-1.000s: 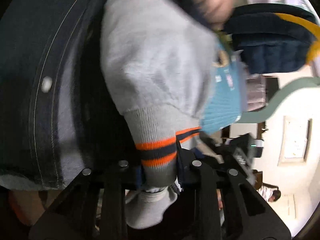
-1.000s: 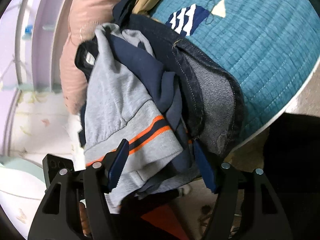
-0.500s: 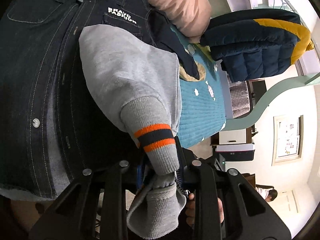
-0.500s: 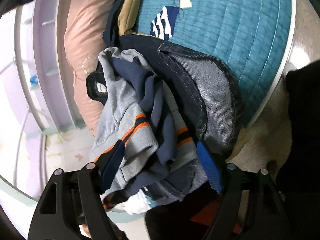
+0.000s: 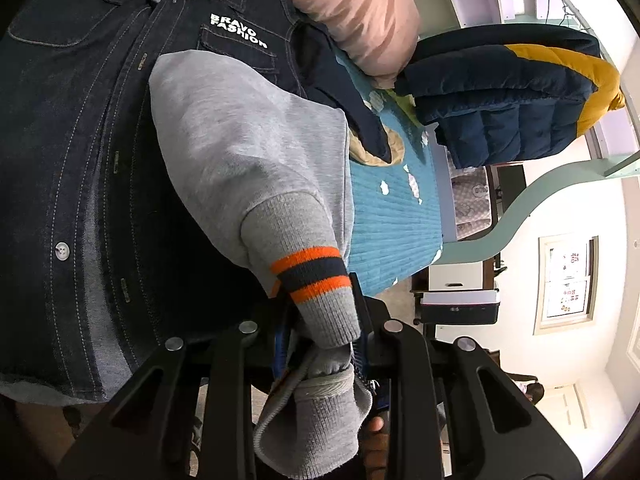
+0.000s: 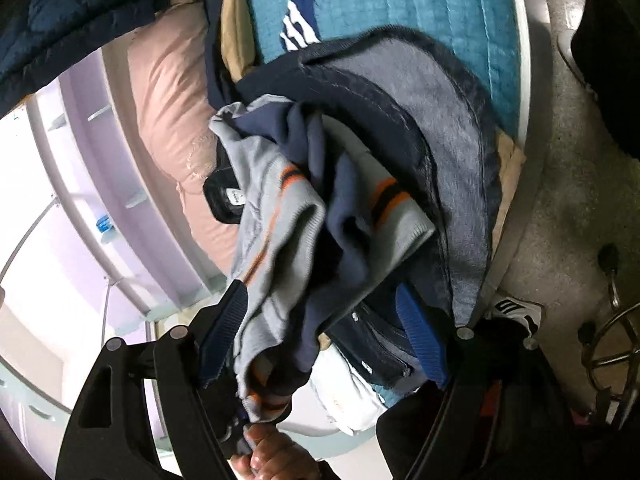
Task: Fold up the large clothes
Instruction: 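Lift the bundled jacket with both tools off the denim shirt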
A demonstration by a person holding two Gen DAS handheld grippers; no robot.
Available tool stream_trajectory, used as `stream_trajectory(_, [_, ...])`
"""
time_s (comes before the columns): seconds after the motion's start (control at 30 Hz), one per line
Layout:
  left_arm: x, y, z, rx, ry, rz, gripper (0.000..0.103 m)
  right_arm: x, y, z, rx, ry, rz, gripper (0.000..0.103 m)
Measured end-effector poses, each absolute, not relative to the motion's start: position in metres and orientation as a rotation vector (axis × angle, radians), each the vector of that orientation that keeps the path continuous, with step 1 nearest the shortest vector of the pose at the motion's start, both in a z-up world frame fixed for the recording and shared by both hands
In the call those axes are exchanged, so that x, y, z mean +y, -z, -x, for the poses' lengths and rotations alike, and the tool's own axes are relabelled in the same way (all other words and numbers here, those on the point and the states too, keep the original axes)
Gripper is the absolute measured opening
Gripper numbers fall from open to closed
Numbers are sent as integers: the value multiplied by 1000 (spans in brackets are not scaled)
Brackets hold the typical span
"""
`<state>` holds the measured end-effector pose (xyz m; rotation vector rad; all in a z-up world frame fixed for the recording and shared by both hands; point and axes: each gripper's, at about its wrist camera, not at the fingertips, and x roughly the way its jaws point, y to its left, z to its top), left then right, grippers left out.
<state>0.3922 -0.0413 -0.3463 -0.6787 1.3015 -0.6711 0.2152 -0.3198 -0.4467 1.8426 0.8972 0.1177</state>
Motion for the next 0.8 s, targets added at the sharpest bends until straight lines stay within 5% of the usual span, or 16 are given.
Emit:
stream_trajectory(0.43, [-39, 363, -382, 1338, 669, 680, 24, -317, 459, -242, 756, -68, -1817, 75])
stream_trajectory(0.5, [-38, 368, -380, 1347, 664, 675, 24, -317, 456, -250, 812, -71, -1721, 54])
stream_trajectory(0.53, [-37, 370, -379, 1353, 662, 667, 25, -318, 454, -250, 835, -60, -1669, 32])
stream_trajectory(0.63, [-37, 377, -377, 1393, 674, 646, 28, -323, 443, -252, 862, -100, -1565, 19])
stream_trajectory(0.8, [-32, 373, -372, 1392, 662, 563, 71, -337, 389, -259, 862, -163, -1234, 17])
